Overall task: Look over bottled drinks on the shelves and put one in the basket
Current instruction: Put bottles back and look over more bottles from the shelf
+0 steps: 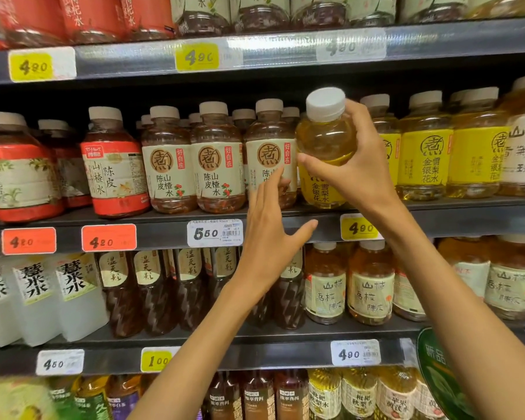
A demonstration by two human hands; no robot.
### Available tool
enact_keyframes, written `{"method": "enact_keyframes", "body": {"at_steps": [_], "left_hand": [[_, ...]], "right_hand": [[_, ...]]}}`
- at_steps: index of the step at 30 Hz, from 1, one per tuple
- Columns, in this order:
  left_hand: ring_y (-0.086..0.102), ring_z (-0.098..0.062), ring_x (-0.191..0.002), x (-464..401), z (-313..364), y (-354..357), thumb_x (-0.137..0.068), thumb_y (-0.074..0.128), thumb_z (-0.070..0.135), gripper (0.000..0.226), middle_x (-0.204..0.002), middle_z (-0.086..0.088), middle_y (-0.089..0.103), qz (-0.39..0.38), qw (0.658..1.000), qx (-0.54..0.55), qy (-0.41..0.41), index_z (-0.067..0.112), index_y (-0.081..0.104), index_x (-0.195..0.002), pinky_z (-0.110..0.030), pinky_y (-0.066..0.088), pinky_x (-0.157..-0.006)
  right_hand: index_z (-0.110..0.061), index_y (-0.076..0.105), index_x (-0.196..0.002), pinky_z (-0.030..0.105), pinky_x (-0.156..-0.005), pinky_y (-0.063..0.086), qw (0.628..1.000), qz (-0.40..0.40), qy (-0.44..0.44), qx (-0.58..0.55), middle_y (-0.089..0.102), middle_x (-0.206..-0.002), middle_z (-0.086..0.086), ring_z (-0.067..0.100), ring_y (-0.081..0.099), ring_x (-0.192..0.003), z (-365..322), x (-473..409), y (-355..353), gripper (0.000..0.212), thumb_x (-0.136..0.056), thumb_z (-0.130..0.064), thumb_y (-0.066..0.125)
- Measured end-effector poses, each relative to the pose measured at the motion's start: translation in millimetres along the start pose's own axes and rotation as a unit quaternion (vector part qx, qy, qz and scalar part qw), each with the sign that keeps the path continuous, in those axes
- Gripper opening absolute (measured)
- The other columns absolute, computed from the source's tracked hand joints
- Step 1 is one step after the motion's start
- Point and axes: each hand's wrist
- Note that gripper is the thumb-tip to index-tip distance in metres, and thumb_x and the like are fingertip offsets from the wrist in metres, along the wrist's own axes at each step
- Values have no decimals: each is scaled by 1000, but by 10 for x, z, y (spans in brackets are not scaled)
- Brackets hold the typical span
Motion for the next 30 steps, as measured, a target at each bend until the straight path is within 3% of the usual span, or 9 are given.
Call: {"method": "enact_keyframes", "body": {"at_steps": [3,7,9,14,16,19,23,27,30], "left_hand": [[28,4,-131,53,20,-15,-81,75,28,93,-146,8,37,-19,999,35,-9,23,14,-151,-1,22,-103],[36,-1,-136,89,133,-72,-71,82,39,105,-151,10,35,-49,988,142,-44,29,15,-151,-29,34,-113],[46,-1,-128,122,228,-117,-63,85,42,110,-145,9,44,-62,979,184,-65,27,19,-149,-30,43,-107],[67,2,-93,351,363,-244,-66,86,20,73,-105,10,71,-62,953,274,-116,23,47,-127,-10,52,-74],[69,-3,-92,468,351,-307,-62,86,25,69,-103,10,73,-92,938,309,-131,23,52,-122,-14,53,-75],[69,-20,-102,626,311,-379,-59,76,39,69,-110,0,72,-157,912,351,-145,21,54,-122,-32,54,-90],[68,-17,-102,780,217,-409,-57,83,40,63,-109,0,73,-193,880,405,-156,25,61,-114,-26,52,-86],[64,-18,-112,837,174,-480,-56,82,58,82,-118,0,70,-240,870,399,-162,21,54,-124,-30,50,-96],[62,-13,-115,841,178,-543,-58,81,44,84,-125,6,66,-229,883,378,-161,26,44,-132,-27,50,-96]], "right_hand": [[-5,43,-133,25,-95,48,997,25,12,-71,51,-124,3,12,53,-115,-90,38,-60,67,-78,-19,80],[-12,49,-127,19,-82,52,983,21,57,-173,61,-112,-6,5,63,-102,-322,82,-152,61,-76,-24,79],[-16,55,-122,21,-76,54,962,-3,98,-253,67,-104,-7,8,68,-96,-442,121,-181,53,-75,-26,76],[-14,60,-116,26,-73,55,914,-71,177,-359,72,-98,1,16,70,-91,-585,229,-182,42,-78,-30,69],[-15,61,-115,30,-76,56,899,-107,195,-377,72,-99,2,18,69,-94,-579,270,-175,39,-84,-38,59],[-14,62,-113,38,-86,55,845,-165,229,-454,70,-102,5,26,65,-102,-557,310,-141,46,-91,-50,44],[-7,64,-105,37,-87,53,758,-195,263,-565,67,-102,11,29,63,-99,-623,375,-53,46,-86,-45,46],[-11,70,-98,39,-87,52,789,-138,271,-533,70,-98,11,30,63,-98,-604,500,-20,31,-93,-33,49],[-16,74,-91,35,-81,56,838,-102,263,-467,73,-95,8,24,68,-91,-634,568,-71,27,-91,-35,54]]}}
Point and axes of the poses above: each hand's wrist, its own x-axis away from the middle knuckle, its own y-axis out of the palm, z = x × y
